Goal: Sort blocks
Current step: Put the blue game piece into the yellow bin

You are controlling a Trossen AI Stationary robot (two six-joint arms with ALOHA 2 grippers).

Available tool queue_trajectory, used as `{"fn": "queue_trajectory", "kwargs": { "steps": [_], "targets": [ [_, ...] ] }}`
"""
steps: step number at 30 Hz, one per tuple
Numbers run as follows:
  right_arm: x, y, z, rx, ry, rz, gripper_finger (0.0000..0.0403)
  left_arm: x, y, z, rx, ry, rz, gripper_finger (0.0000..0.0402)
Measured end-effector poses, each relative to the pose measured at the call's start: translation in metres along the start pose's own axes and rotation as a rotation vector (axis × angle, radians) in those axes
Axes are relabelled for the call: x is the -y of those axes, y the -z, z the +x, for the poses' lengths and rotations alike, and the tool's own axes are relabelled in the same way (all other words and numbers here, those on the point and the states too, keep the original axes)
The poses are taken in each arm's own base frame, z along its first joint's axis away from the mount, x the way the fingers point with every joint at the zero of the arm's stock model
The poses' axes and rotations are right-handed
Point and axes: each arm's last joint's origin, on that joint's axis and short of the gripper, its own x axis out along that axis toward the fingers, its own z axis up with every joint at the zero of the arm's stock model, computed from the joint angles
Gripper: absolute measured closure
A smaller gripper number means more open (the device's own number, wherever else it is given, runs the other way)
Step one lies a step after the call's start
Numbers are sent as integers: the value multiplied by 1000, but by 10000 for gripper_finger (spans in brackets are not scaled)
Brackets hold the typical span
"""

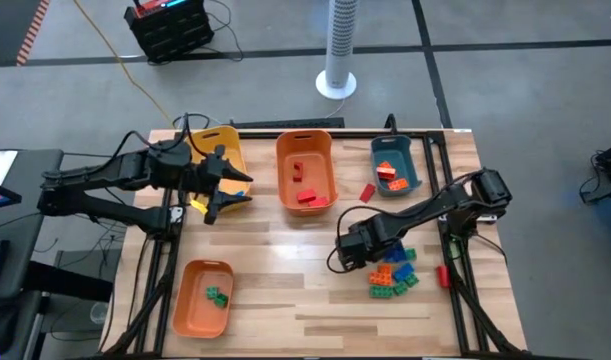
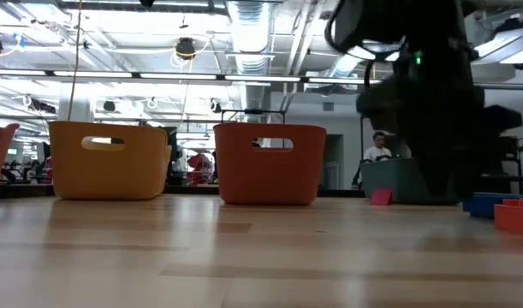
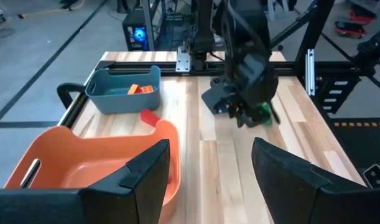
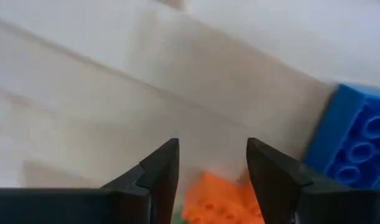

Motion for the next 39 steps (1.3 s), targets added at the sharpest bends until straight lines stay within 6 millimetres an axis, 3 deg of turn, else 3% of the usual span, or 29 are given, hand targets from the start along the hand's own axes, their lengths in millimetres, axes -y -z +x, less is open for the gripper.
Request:
{"fn": "queue_trajectory", "kwargs": {
  "steps": [3, 8, 17, 30, 39],
  "targets": [
    [3, 4, -8, -4, 16, -1, 207, 0, 1, 0, -15, -13, 0, 182],
    [24, 11, -17, -16, 187, 24, 207, -1, 2, 0, -20, -22, -1, 182],
    [42, 2, -3, -10, 185, 27, 207, -1, 2, 2, -28, -41, 1, 182],
    [27, -22, -4, 21, -21, -95, 207, -2, 2, 2, -29, -69, 5, 182],
    [27, -22, -15, 10, 27, -107, 207, -2, 2, 2, -29, -70, 4, 182]
  ]
}}
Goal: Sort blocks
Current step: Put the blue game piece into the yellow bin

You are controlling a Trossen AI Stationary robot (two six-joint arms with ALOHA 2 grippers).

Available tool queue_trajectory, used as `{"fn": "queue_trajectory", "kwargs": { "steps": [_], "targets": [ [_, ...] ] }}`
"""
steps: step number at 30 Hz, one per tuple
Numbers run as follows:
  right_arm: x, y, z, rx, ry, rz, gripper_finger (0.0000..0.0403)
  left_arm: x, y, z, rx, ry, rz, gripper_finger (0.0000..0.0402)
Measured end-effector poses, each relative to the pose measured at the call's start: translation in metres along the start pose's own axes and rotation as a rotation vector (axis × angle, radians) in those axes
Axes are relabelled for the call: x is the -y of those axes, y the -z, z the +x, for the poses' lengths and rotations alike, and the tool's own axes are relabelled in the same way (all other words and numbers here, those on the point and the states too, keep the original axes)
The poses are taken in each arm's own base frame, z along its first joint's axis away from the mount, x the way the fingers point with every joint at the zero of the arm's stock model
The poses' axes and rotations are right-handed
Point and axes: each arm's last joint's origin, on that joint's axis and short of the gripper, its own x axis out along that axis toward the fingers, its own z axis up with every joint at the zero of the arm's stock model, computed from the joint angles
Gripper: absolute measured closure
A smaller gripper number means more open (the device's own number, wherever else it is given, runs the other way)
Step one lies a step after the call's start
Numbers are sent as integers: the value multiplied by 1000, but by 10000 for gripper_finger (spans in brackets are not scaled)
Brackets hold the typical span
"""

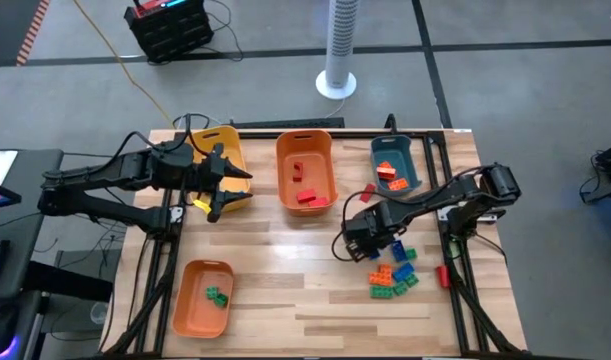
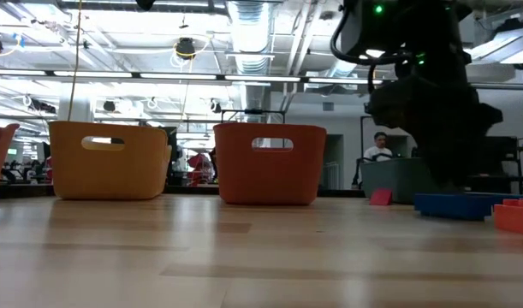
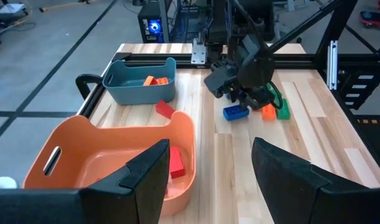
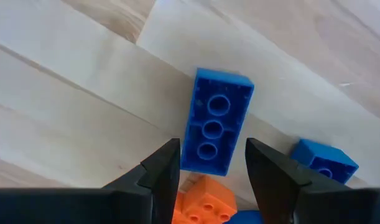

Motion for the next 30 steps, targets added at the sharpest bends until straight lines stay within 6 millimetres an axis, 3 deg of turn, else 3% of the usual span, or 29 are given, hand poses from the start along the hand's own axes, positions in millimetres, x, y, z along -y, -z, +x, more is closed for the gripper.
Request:
{"fn": "queue_trajectory", "kwargs": {
  "steps": [20, 30],
  "targets": [
    [4, -1, 22, 53, -52, 13, 174, 0, 0, 0, -2, 1, -24, 182],
    [5, -5, 23, 98, -33, -63, 215, 0, 0, 0, 0, 1, -10, 182]
  ]
}}
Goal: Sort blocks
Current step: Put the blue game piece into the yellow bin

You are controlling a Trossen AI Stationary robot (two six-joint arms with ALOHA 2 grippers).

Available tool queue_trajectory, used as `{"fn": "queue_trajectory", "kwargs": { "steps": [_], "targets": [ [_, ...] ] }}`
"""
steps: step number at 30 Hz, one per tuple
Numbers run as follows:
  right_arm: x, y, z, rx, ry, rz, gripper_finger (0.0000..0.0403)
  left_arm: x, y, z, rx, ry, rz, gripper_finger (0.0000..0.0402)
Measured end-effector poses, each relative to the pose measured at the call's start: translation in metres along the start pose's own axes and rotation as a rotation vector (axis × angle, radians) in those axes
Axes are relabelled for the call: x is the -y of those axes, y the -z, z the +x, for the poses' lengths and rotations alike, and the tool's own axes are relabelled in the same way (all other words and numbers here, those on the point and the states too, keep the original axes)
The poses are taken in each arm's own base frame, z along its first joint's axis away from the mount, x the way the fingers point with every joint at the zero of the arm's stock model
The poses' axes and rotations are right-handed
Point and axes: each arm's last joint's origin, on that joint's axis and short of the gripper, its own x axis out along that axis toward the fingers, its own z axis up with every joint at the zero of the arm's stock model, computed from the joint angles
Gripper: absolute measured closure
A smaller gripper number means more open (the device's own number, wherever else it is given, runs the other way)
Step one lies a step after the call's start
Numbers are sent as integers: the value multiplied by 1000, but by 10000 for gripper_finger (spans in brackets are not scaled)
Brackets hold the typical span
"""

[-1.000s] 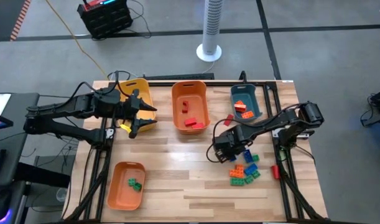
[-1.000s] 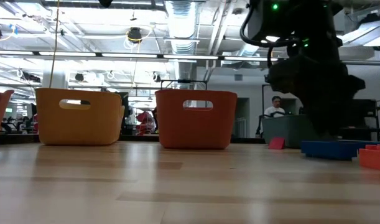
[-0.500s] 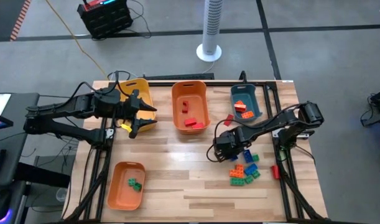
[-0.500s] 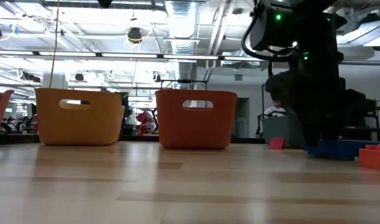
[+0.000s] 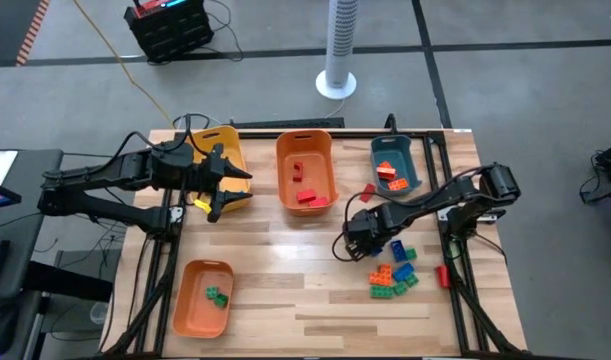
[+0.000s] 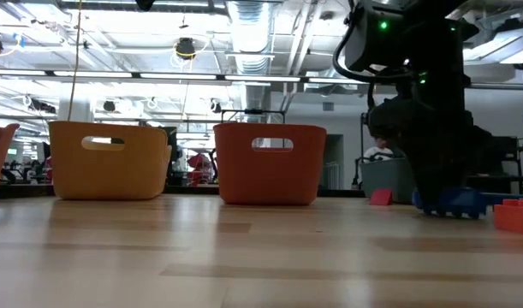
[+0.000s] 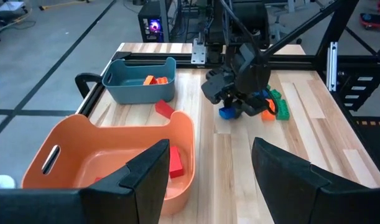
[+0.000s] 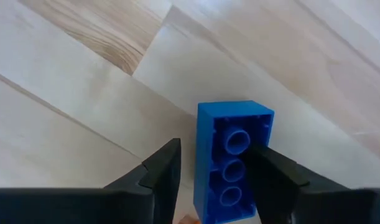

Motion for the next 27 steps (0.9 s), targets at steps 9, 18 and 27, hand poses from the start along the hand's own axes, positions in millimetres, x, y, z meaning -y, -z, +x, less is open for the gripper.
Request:
{"fn": "queue_trajectory", "kwargs": {
  "steps": [9, 18, 27],
  "targets": [
    [-6, -4, -8, 11, -32, -13, 273, 0, 0, 0, 0, -3, -1, 182],
    [-15, -8, -29, 33, -81, -53, 299, 0, 0, 0, 0, -6, -3, 182],
    [19, -17, -104, 162, -114, -29, 299, 0, 0, 0, 0, -5, -12, 182]
  ]
}}
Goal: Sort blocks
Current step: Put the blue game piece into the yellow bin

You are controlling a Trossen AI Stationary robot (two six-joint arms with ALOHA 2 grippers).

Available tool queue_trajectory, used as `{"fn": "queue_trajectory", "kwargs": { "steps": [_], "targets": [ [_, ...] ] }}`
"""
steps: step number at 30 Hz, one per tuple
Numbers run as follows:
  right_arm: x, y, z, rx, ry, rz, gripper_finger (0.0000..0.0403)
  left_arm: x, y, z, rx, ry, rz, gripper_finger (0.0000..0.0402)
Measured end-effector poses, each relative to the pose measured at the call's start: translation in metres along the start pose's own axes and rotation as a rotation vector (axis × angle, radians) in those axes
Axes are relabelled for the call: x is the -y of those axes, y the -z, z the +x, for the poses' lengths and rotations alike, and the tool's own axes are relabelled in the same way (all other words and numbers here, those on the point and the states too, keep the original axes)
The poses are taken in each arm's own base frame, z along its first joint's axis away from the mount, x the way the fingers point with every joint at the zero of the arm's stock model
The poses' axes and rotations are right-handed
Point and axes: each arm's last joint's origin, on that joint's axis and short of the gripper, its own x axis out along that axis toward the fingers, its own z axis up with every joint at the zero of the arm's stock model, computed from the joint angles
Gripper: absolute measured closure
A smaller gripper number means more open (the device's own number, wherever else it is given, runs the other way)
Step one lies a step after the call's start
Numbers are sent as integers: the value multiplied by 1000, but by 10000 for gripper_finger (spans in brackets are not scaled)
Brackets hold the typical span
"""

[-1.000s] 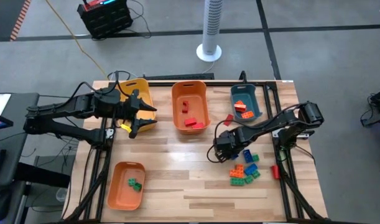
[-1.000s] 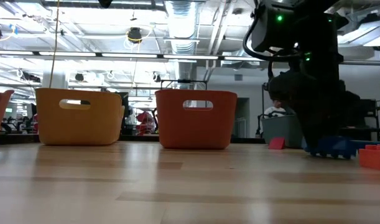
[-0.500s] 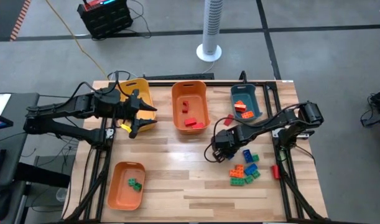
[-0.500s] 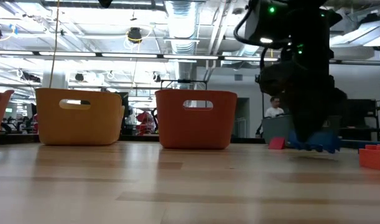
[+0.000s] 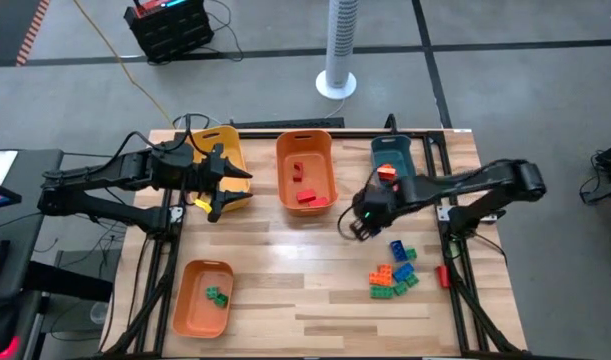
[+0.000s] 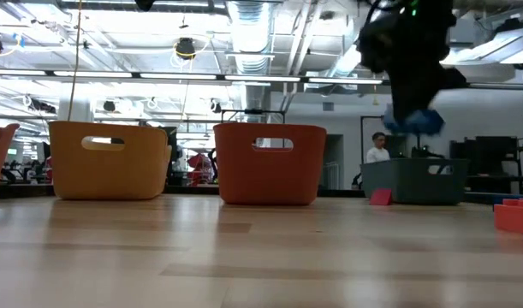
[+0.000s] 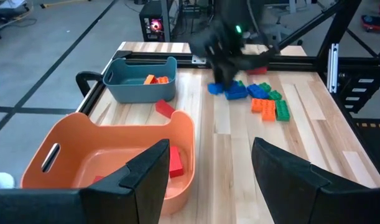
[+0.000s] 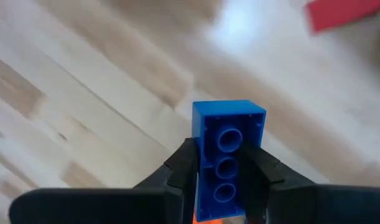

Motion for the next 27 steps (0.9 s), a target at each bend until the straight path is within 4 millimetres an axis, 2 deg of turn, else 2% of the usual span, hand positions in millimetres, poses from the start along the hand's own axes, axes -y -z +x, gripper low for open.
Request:
{"fn": "queue_trajectory", "kwargs": {
  "steps": [6, 10, 15, 20, 24, 27],
  "targets": [
    [47, -17, -45, 147, 19, 121, 299, 0, -1, 0, 10, 0, -30, 182],
    [78, -30, -59, 190, 68, 167, 299, 1, -7, 16, 42, 23, -62, 184],
    [107, -48, -61, 203, 148, 217, 299, 3, -14, 67, -55, 93, -65, 194],
    [125, -64, -59, 233, 174, 277, 299, -4, -32, 116, -103, 76, -44, 196],
    [134, -74, -62, 291, 168, 229, 290, -15, -50, 159, -113, 17, -58, 196],
    [146, -78, -64, 266, 150, 181, 278, -26, -64, 195, -102, -44, -71, 196]
  ]
}}
